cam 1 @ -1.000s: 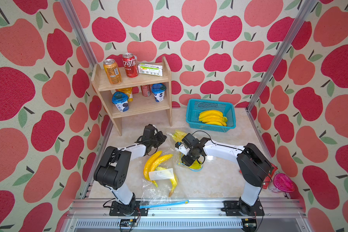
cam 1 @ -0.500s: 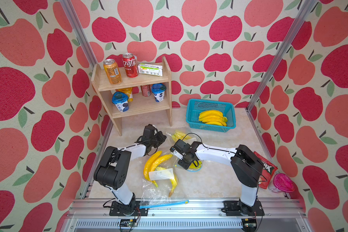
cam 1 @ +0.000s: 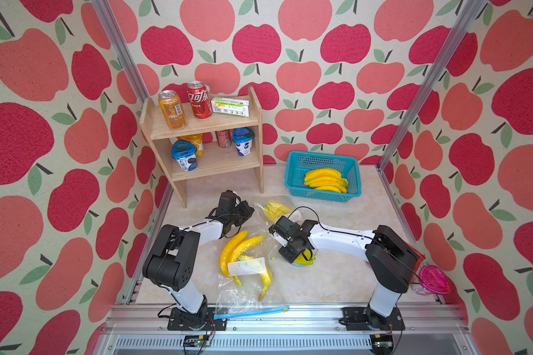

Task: Open the zip-top bag and take out the banana
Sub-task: Pick up the banana from the zipper food storage bag.

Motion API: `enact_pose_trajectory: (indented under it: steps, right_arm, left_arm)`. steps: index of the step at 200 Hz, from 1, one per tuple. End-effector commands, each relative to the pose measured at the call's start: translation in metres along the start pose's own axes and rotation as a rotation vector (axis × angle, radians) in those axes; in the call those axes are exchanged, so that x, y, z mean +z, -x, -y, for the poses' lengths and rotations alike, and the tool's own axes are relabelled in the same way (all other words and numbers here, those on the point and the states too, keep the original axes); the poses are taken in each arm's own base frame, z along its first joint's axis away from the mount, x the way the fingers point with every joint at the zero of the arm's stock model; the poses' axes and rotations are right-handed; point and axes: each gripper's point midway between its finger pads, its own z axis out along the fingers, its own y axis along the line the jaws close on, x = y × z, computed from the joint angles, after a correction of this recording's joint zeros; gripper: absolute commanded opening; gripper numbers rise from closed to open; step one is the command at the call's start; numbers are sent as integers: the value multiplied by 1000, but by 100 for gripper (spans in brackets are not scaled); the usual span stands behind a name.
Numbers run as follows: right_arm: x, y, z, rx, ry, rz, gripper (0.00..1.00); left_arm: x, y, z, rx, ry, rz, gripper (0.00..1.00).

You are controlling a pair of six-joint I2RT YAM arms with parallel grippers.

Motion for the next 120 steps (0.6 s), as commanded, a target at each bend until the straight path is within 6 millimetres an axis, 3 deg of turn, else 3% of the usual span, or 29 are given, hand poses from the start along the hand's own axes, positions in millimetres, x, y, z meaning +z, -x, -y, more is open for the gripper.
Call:
enact_pose_trajectory:
  steps: [1,24,46,64,85,120]
  right_arm:
    - [18,-75,-12,69,91,-270,46]
    - [7,-78,-17,102,145,-235,42]
    - [6,-89,-14,96,108,-278,45]
    - [16,-94,-14,56,66,-336,49]
    - [30,-94,-16,44,43,-396,45]
    - [49,-122,-11,72,-29,-494,38]
  left_arm:
    - [-8,11,4,20,2,40,0]
    - [-9,12,3,19,4,46,0]
    - [-7,13,4,16,-2,44,0]
    - [-6,13,5,10,-7,40,0]
    - [-8,13,5,11,-4,43,0]
    - [-12,17,7,20,-4,61,0]
